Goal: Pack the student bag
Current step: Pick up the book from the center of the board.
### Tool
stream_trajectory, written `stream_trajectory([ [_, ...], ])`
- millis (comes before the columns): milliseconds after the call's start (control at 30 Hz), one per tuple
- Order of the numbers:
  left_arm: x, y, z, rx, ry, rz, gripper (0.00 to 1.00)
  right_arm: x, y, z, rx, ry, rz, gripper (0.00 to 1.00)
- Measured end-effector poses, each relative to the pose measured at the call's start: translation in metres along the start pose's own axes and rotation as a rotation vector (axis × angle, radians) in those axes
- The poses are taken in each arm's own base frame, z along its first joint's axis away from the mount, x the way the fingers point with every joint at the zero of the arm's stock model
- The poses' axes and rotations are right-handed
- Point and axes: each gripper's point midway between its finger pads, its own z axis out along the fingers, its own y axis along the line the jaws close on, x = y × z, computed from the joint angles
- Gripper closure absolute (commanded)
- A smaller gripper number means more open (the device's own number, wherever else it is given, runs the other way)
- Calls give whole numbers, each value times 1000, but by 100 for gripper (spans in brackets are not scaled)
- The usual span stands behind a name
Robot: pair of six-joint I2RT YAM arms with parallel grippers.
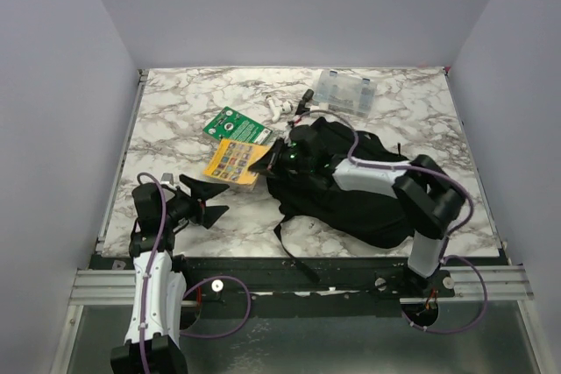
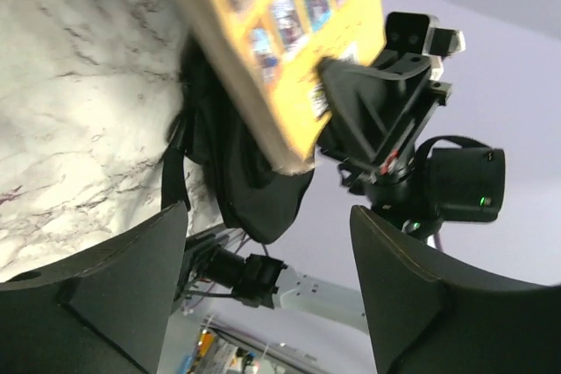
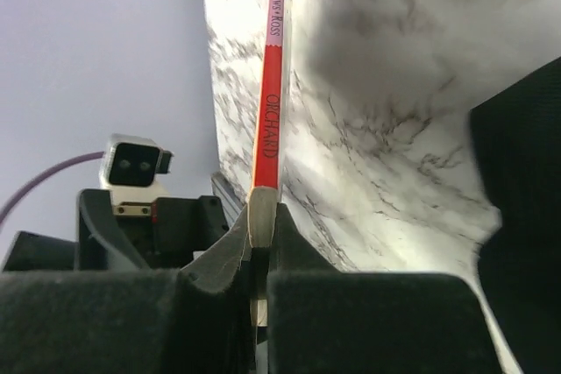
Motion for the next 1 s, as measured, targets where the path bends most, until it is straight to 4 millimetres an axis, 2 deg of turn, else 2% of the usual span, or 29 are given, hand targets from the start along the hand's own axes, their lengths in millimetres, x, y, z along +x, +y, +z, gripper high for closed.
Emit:
stream_trajectory([
  [67,3,-7,-2,27,14,40,21,-25,4,-25,-12,-53,-48,100],
  [167,7,-26,-7,83,30,136,21,-79,29,-77,-51,-189,-150,100],
  [267,11,-51,-14,142,29,257,19,-132,60,-148,-91,-365,-254,100],
  [333,17,-67,-17,178,35,341,16,-162,74,-204,-84,-503,-323,100],
  [433,38,-80,-16,210,77,453,15,-183,77,-270,4,-670,-413,100],
  [633,113,-84,6,200,309,642,10,-184,64,-362,308,-875,-524,100],
  [700,131,-87,17,191,351,703,7,-182,57,-400,419,-963,-523,100],
  [733,146,-89,28,186,378,755,7,-178,54,-420,468,-1007,-518,100],
  [867,193,-94,55,195,445,908,3,-155,53,-499,565,-1187,-496,100],
  [1000,253,-103,99,223,488,1091,4,-126,61,-564,563,-1343,-474,100],
])
